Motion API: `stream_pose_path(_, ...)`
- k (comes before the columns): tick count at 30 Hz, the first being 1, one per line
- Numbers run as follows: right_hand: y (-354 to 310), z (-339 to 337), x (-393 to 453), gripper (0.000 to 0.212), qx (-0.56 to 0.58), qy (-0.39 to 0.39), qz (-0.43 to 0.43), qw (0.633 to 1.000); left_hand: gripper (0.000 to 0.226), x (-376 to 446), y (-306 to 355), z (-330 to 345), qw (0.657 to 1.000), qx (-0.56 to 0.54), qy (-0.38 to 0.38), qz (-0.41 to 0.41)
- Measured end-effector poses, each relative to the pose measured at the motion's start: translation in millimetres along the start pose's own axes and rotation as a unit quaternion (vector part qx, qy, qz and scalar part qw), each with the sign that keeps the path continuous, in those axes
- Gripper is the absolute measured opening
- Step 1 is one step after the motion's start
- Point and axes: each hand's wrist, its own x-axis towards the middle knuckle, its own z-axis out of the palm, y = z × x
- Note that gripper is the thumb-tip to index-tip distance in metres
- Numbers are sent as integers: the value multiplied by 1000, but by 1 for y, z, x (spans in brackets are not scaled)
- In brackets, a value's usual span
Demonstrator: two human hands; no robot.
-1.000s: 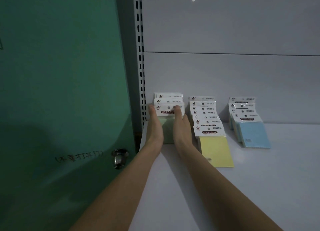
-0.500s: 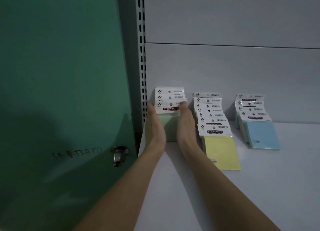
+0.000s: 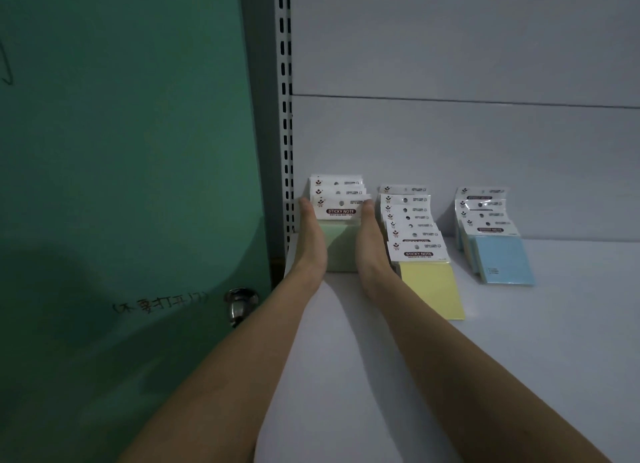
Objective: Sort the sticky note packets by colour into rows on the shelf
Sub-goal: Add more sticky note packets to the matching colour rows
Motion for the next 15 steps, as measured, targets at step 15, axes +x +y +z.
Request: stream_pose_path(15,-79,-108,-46,38,-107,7,-113,988,21,-90,47,11,978,57,-27,198)
